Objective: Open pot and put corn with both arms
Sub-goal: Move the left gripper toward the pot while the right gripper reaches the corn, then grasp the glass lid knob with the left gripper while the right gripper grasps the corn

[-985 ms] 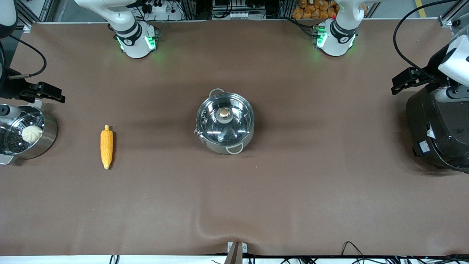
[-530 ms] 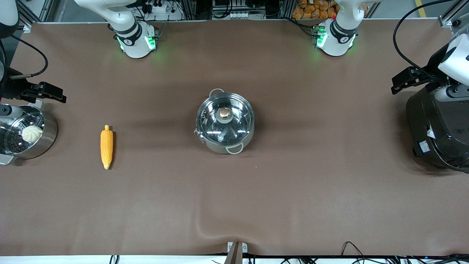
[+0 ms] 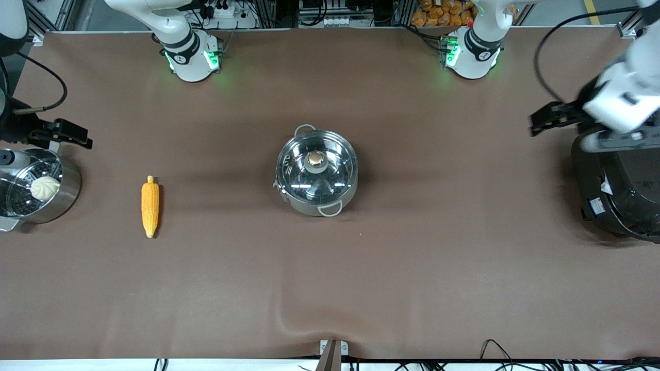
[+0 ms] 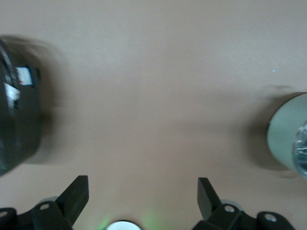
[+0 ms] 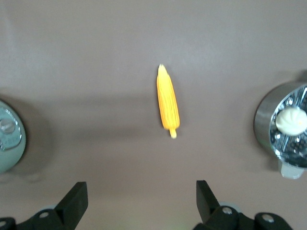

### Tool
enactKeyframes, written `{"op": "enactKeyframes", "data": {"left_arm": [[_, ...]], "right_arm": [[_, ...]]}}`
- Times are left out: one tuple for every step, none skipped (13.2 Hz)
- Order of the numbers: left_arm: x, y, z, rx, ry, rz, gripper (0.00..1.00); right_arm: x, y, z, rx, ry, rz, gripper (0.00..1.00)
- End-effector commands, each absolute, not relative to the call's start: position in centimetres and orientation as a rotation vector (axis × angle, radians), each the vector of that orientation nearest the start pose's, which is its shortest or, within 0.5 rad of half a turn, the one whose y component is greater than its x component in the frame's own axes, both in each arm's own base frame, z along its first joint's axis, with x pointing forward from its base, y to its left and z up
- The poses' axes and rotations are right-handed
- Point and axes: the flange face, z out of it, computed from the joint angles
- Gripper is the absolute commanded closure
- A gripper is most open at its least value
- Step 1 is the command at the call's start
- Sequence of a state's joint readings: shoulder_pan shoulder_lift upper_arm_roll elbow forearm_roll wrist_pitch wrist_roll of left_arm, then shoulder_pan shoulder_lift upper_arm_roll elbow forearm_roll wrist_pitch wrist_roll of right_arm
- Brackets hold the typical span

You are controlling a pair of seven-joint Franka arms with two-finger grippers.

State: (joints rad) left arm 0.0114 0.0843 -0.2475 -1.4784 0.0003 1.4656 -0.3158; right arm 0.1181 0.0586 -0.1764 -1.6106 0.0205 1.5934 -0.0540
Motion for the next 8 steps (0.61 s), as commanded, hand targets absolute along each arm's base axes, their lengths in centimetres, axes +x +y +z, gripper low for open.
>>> {"op": "enactKeyframes", "data": {"left_arm": [[56.7,-21.1,59.9,-3.146,-0.271,0.176,0.00],[56.3,-25.0,59.1,-3.138,-0.332,0.179,0.00],[55.7,-28.3,58.4,-3.135,-0.401,0.167,0.00],[55.1,-31.1,57.6,-3.139,-0.461,0.148,0.00],[54.4,-34.2,56.4,-3.141,-0.503,0.143,0.00],[53.8,-37.2,55.0,-3.144,-0.563,0.135,0.00],[53.2,-40.2,53.5,-3.148,-0.646,0.124,0.00],[52.8,-42.5,52.1,-3.142,-0.711,0.123,0.00]], "right_arm": [[59.5,-2.8,51.8,-3.150,-0.161,0.070,0.00],[60.2,-3.1,49.4,-3.151,-0.239,0.040,0.00],[60.3,-3.2,46.9,-3.148,-0.278,0.040,0.00],[60.2,-3.2,45.2,-3.149,-0.285,0.042,0.00],[60.5,-3.1,43.5,-3.152,-0.290,0.023,0.00],[60.6,-3.2,42.0,-3.155,-0.291,0.021,0.00],[60.8,-3.3,40.8,-3.157,-0.290,0.019,0.00],[61.2,-3.4,39.7,-3.157,-0.325,0.020,0.00]]}}
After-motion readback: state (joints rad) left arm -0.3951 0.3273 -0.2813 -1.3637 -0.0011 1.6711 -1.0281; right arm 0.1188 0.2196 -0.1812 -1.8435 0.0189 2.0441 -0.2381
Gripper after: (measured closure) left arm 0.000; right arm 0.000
